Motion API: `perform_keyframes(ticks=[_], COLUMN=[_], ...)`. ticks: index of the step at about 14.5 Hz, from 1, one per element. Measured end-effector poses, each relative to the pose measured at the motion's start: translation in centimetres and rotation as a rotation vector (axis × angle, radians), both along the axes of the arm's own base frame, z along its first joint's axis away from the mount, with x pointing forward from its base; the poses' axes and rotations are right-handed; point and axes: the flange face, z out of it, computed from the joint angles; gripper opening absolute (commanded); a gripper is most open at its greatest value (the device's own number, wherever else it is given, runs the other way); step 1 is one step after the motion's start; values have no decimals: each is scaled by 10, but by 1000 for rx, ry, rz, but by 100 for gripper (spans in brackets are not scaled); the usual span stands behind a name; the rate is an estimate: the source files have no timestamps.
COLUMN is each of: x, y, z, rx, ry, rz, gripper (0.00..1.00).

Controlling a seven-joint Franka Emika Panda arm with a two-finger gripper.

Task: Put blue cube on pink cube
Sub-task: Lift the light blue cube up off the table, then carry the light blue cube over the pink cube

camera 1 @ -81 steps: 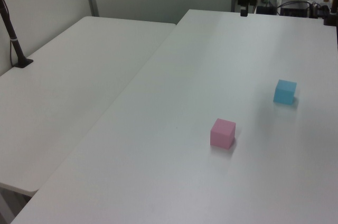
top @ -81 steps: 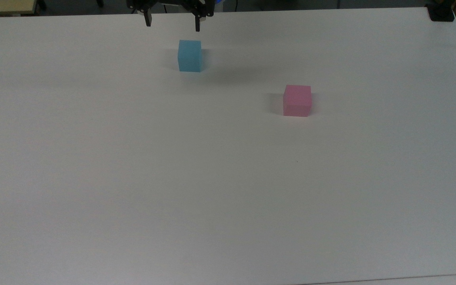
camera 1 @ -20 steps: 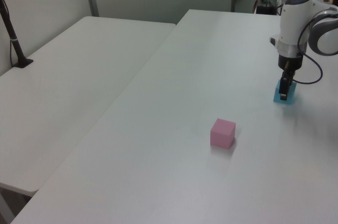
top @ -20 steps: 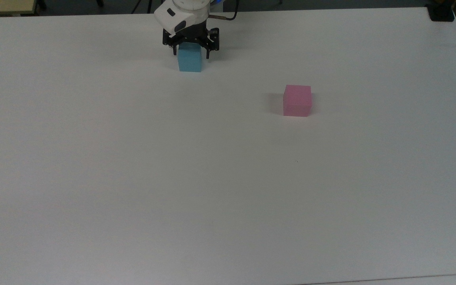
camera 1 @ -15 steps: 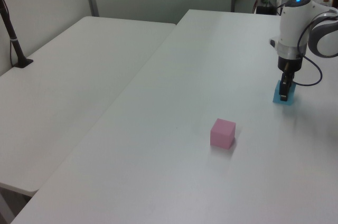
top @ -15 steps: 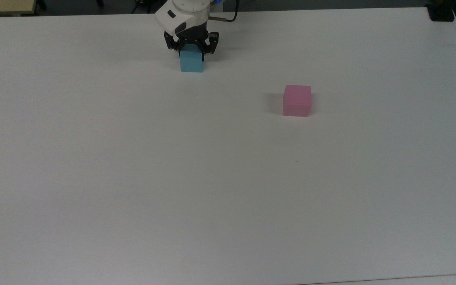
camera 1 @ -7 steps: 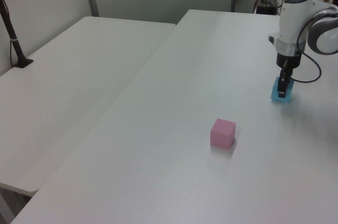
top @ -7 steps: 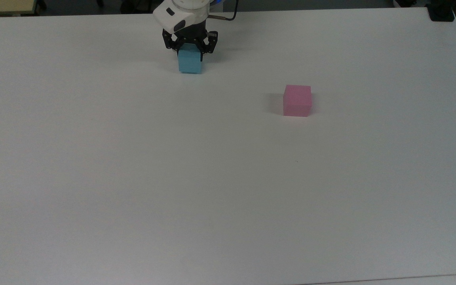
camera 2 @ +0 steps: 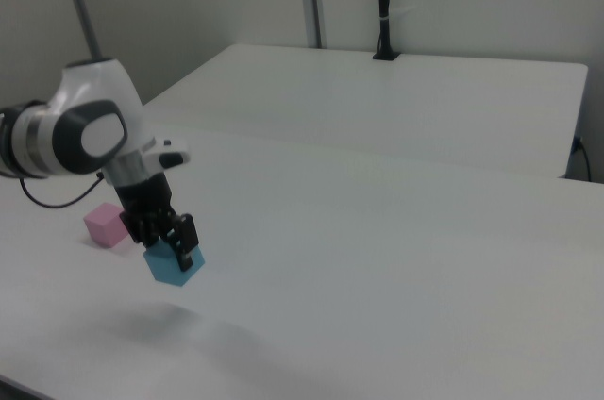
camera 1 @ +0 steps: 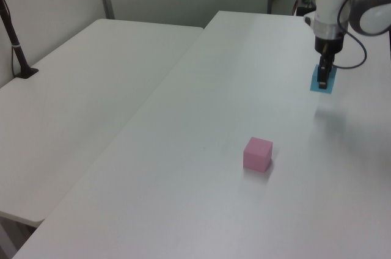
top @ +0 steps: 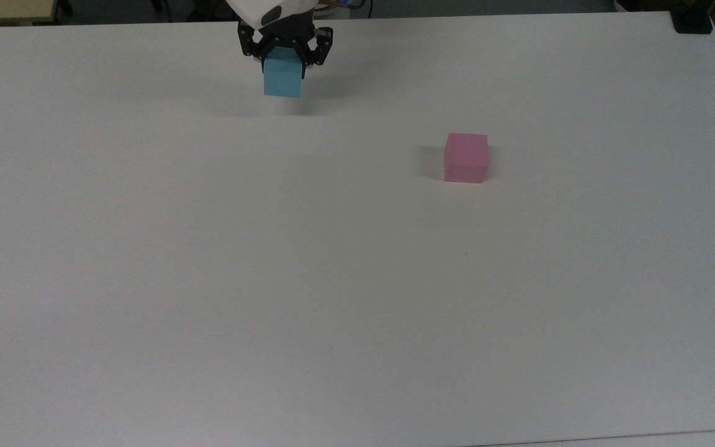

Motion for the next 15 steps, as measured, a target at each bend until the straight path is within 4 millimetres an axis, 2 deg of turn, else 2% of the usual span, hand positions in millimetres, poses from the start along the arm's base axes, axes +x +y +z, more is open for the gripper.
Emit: perform_keyframes(ticks=[4, 7, 8, 10, 13, 15], x=[14, 23, 23, 23, 28, 40], y=[-5, -9, -9, -12, -12, -3], z=[61, 143, 162, 179, 173, 169], rx=[-18, 14, 35, 52, 53, 82], ry=[17, 3, 1, -6, 8, 17], rz=[-13, -23, -17, -14, -12, -12], gripper=[10, 12, 12, 12, 12, 12])
